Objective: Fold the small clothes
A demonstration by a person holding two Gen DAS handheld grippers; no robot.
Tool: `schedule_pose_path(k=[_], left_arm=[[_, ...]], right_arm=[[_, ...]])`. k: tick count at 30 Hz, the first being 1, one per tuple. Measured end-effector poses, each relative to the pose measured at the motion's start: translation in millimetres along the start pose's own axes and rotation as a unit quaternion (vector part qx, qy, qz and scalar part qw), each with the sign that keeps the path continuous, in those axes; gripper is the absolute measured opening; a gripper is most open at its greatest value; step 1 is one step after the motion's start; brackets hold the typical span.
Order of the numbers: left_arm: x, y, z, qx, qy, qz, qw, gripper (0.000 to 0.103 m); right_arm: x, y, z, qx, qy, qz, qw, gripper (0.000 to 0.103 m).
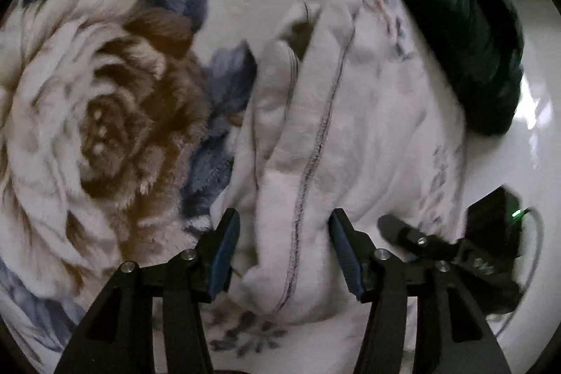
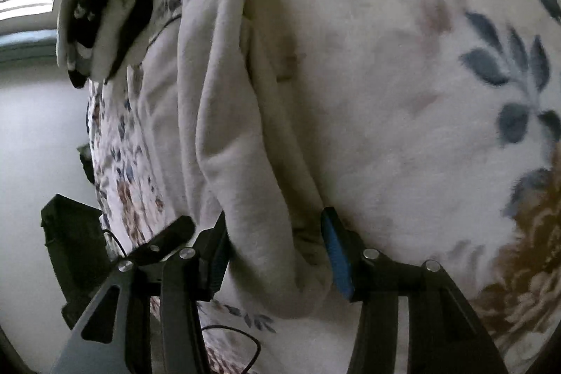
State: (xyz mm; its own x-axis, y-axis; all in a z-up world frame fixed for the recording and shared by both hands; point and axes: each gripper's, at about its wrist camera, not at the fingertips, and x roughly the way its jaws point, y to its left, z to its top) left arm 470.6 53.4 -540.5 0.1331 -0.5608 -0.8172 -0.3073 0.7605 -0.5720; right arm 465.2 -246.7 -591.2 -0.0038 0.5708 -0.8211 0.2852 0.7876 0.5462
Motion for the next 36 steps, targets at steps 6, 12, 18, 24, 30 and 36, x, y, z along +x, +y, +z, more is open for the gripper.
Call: schedule_pose_path(k=[6,12,18,24,30,36], left_arm=[[-65.2,10.1,-40.7,-0.069,-0.078,-0.081,0.9913,0.071],[-30.7,15.5,-87.5,-0.163,-0.054,-0.156,0.9728,0.071],[15.6,-3.9,-84.2,-0.188,-0.063,-0.188,0.9619,0.071],[20.0,15.2,-68.7,-0.239,-0.141,-0.193,0.9411,0.037],[-8.2,11.2,-52.6,-0.175,-0.13,-0.181,0.959,0.029],[-52.4,25.2,-5.4,-0.062,-0.068,-0.152,0.984,0.03]], right_arm=[[-54.2,1.6,11.7,0.009,-0.045,0.058,0.997,0.063],[-53.2,-14.8,66.2,0.006,-0.03,0.101,0.994,0.078],[-6.8,-3.6,131.9,-0.045,0.032,0.116,0.992,0.078],[31.0,18.5,154.7,-0.067,0.066,0.12,0.988,0.078],[31.6,19.7,136.9,-0.057,0.036,0.141,0.988,0.015],[-13.5,0.0,51.0,0.044,-0.061,0.16,0.984,0.013]])
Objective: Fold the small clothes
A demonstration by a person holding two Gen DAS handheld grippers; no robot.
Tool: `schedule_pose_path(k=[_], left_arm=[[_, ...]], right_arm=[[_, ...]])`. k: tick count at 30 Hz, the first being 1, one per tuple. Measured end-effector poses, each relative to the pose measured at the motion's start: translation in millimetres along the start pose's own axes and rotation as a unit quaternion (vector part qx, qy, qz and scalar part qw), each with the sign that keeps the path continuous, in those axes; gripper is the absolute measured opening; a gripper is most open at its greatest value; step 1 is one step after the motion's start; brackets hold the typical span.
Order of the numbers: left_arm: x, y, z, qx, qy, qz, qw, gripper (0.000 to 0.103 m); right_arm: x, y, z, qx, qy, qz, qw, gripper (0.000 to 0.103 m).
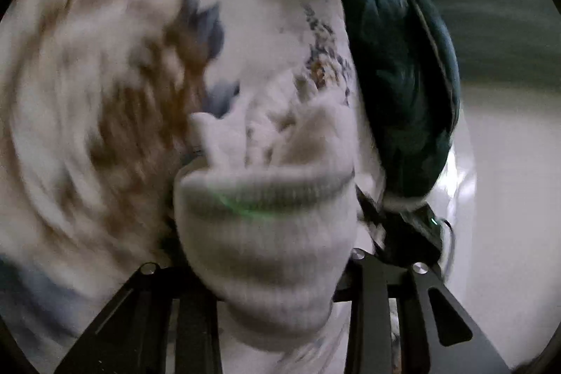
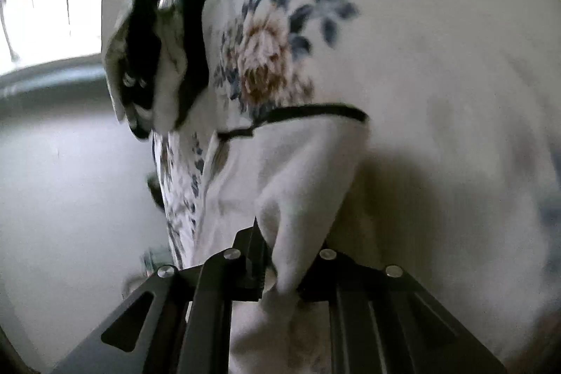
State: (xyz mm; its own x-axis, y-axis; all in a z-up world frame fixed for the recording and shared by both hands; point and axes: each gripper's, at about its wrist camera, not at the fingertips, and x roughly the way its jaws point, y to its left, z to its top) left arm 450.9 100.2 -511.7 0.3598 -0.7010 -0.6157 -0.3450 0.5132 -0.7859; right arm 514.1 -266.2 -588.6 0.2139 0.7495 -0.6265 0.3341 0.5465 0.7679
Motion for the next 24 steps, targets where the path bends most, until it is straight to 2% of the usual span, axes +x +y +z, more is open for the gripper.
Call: schedule_pose_path(k=[2,3,4,5,6,7,8,9,11,13,14,16,18,19,20,24], left_arm=[[-9.8,4.9,28.7,0.04,0.03,0.03,0.9983,0.044],[-12.1,9.0,36.3,0.052,0.039,0.053,0.9965,0.05],[-15.8,14.2,48.1,0.06,0.043,0.091,0.9931,0.062],[-21.6,19.9,55.8,0.059,0.044,0.114,0.9908,0.064],[-27.4,23.6,59.5,0.053,0.042,0.118,0.9907,0.064],[-36.7,26.0,60.4,0.047,0.033,0.115,0.9917,0.064],[-46.0,26.8,57.0,0.048,0.021,0.115,0.992,0.064],[-52.4,25.1,54.4,0.049,0.009,0.119,0.9917,0.064],[-62.3,23.9,45.1,0.05,-0.011,0.125,0.9909,0.064],[-58.4,26.9,39.8,0.039,-0.017,0.115,0.9925,0.064],[-55.2,31.5,37.7,0.034,-0.015,0.111,0.9932,0.064],[-40.3,35.2,40.9,0.023,-0.023,0.106,0.9939,0.064],[-32.3,35.8,44.2,0.028,-0.044,0.102,0.9934,0.062],[-30.2,35.0,45.9,0.034,-0.061,0.097,0.9928,0.047],[-29.8,34.1,48.1,0.038,-0.069,0.096,0.9923,0.026],[-28.5,35.8,50.0,0.038,-0.076,0.098,0.9915,0.025]], right_arm=[[-10.5,1.0,-42.4,0.027,-0.026,-0.005,0.999,0.013],[-8.6,1.6,-57.4,0.035,-0.029,-0.012,0.999,0.013],[-5.5,-0.1,-69.7,0.044,-0.024,-0.022,0.999,0.016],[2.5,-2.0,-80.3,0.052,-0.007,-0.039,0.998,0.023],[12.5,-3.4,-87.3,0.057,0.019,-0.063,0.996,0.028],[16.1,-4.6,-90.9,0.058,0.034,-0.082,0.994,0.038],[13.2,-3.1,-93.8,0.051,0.038,-0.1,0.993,0.04],[7.0,0.2,-93.9,0.042,0.032,-0.104,0.993,0.04],[-15.9,15.6,-88.0,0.002,0.009,-0.123,0.992,0.047],[-30.9,30.9,-76.9,-0.034,-0.009,-0.135,0.99,0.049],[-34.1,42.7,-65.8,-0.062,-0.012,-0.14,0.988,0.053],[-27.4,58.3,-46.2,-0.103,-0.002,-0.146,0.984,0.053],[-6.4,75.9,-23.1,-0.149,0.023,-0.151,0.977,0.053],[8.6,84.7,-12.2,-0.174,0.036,-0.158,0.971,0.053],[22.1,90.0,-2.4,-0.19,0.048,-0.168,0.966,0.053],[68.3,97.1,15.3,-0.245,0.103,-0.202,0.943,0.053]])
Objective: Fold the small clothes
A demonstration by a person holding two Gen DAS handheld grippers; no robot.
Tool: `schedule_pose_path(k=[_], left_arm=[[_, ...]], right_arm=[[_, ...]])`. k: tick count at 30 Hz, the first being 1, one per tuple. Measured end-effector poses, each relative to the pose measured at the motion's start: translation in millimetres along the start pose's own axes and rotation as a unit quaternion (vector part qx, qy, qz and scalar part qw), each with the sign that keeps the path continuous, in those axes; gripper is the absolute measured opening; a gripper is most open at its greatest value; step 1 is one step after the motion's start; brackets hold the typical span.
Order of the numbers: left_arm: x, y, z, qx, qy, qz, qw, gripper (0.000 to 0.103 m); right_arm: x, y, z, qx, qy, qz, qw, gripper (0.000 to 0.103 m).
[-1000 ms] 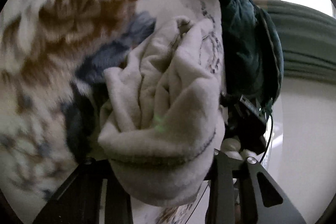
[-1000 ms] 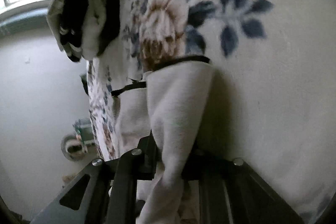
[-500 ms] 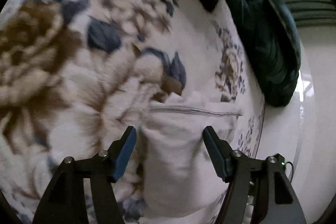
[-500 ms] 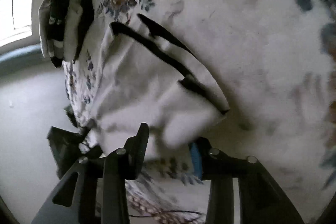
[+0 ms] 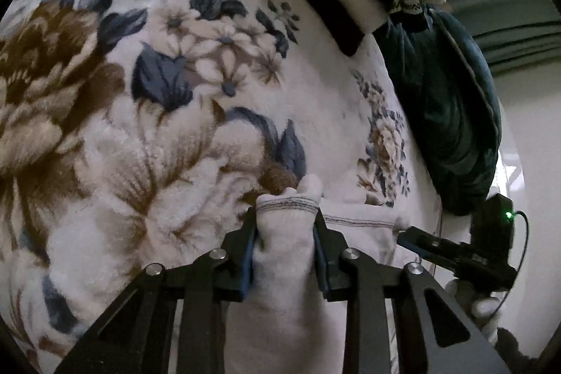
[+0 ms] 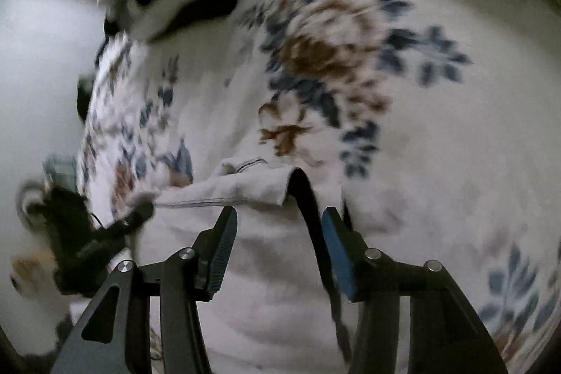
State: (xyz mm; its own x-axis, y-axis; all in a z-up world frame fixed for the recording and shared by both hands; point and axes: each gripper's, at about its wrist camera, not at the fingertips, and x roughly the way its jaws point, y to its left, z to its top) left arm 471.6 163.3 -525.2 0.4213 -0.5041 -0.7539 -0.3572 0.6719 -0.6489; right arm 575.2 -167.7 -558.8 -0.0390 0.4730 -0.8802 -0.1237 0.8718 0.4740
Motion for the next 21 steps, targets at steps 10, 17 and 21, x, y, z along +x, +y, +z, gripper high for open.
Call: schedule_pose_path(k=[10,17,21], left_arm=[[-1.7,3.8,1.0,-0.015,0.008,-0.01,0.9998,0.026],[-0.5,14.8,3.2,-0.049,0.018,-0.016,0.9985,0.038],[-8.5,16.2,-4.5,-0.061,0.015,-0.028,0.9976,0.051]], right_arm=[[-24.7,27.5,13.6,-0.031,-0.09,-0.016,0.995,0.004],[13.0,16.2,42.2,-0.007,-0.034,-0.015,0.999,0.01],[-0.6,-4.4,34.6,0.04,-0.037,0.024,0.998,0.046]])
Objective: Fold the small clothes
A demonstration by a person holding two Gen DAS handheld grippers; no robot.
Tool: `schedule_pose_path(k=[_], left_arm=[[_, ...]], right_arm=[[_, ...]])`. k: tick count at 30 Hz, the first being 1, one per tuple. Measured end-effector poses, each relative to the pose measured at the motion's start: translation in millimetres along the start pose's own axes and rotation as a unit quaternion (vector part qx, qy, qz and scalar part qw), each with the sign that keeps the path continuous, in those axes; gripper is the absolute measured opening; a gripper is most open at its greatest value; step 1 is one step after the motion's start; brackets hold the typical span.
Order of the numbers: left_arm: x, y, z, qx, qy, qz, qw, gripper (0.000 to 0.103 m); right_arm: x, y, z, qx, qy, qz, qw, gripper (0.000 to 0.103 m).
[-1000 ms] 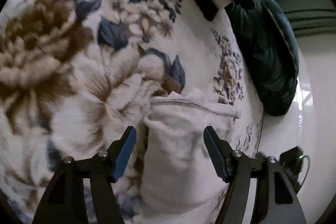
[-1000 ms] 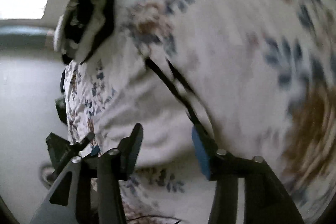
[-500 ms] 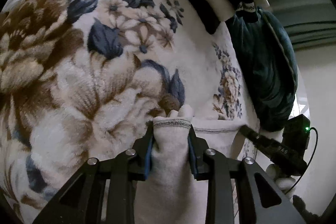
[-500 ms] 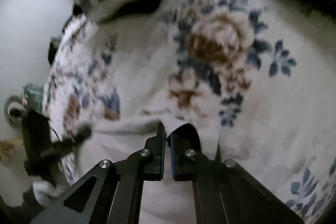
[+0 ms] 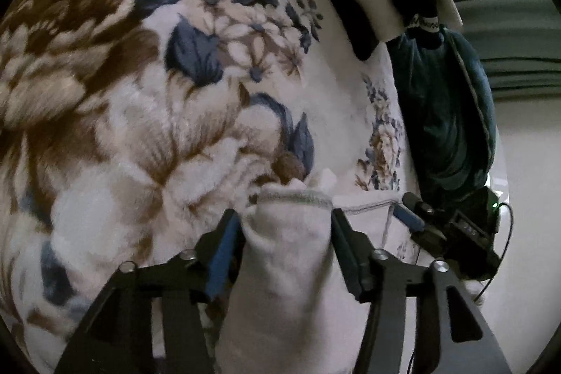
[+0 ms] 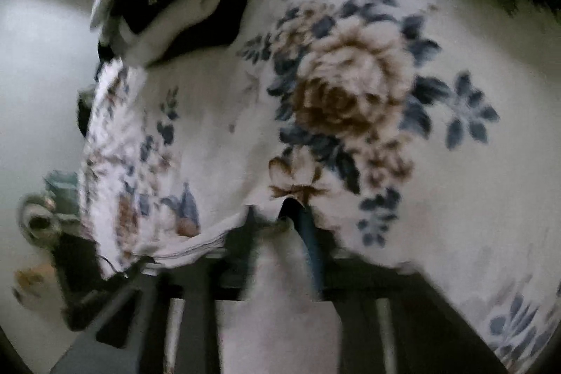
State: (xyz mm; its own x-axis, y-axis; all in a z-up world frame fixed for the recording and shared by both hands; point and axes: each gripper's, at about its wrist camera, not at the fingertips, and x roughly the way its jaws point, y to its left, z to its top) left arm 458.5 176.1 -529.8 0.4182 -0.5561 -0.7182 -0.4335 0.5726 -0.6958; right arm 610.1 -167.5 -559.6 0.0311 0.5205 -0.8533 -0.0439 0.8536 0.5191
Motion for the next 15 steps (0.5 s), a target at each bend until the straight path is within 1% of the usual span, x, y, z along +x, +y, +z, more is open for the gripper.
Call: schedule_pose_path(k=[1,3,4,5,6,7,8,10,11,13,14,15], left_arm=[[-0.8,0.1,-2.4,0.0,0.0,-0.001,1.0,0.051],[1.8,0.7,-5.8,-0.001,0.003,-0.004,1.0,0.051],[4.2,1.1,-7.0,-0.004,0.003,-0.002,1.0,0.051],[5.4,0.5,-8.2,-0.005,-0.001,-0.005,1.0,0.049],[5.5,-1.1,-8.8,-0.002,-0.008,-0.009,0.9999,0.049],[4.4,-4.3,-8.9,0.007,-0.018,-0.002,0.9998,0.037],[4.4,-6.8,-8.1,0.018,-0.023,0.006,0.9996,0.027],[6.7,-4.8,-6.3,0.019,-0.025,0.013,0.9994,0.026],[9.3,-2.1,-4.8,0.016,-0.024,0.018,0.9994,0.026],[10.8,-0.3,-2.9,0.011,-0.018,0.014,0.9997,0.027],[10.0,-1.0,-1.9,0.007,-0.012,0.008,0.9999,0.032],[8.7,-1.5,-1.6,0.002,-0.006,0.007,1.0,0.035]], right_arm=[[-2.1,-5.2,-2.0,0.013,-0.001,0.013,1.0,0.05],[2.8,-13.9,-3.3,0.027,0.015,0.025,0.999,0.05],[9.2,-15.6,-3.7,0.027,0.031,0.027,0.999,0.05],[16.6,-15.7,-4.4,0.023,0.045,0.026,0.998,0.047],[21.2,-13.6,-5.9,0.015,0.046,0.028,0.998,0.036],[22.6,-9.6,-7.0,0.005,0.038,0.028,0.999,0.003],[21.6,-6.0,-6.5,-0.001,0.029,0.021,0.999,0.004],[14.0,-3.3,-3.3,0.001,-0.006,0.013,1.0,0.003],[11.3,-5.5,0.8,0.008,-0.02,0.001,1.0,0.003],[14.1,-10.3,5.7,0.02,-0.017,-0.004,1.0,0.003],[19.2,-9.2,6.6,0.017,-0.002,-0.006,1.0,0.004],[20.7,-8.1,7.1,0.015,0.011,-0.004,1.0,0.005]])
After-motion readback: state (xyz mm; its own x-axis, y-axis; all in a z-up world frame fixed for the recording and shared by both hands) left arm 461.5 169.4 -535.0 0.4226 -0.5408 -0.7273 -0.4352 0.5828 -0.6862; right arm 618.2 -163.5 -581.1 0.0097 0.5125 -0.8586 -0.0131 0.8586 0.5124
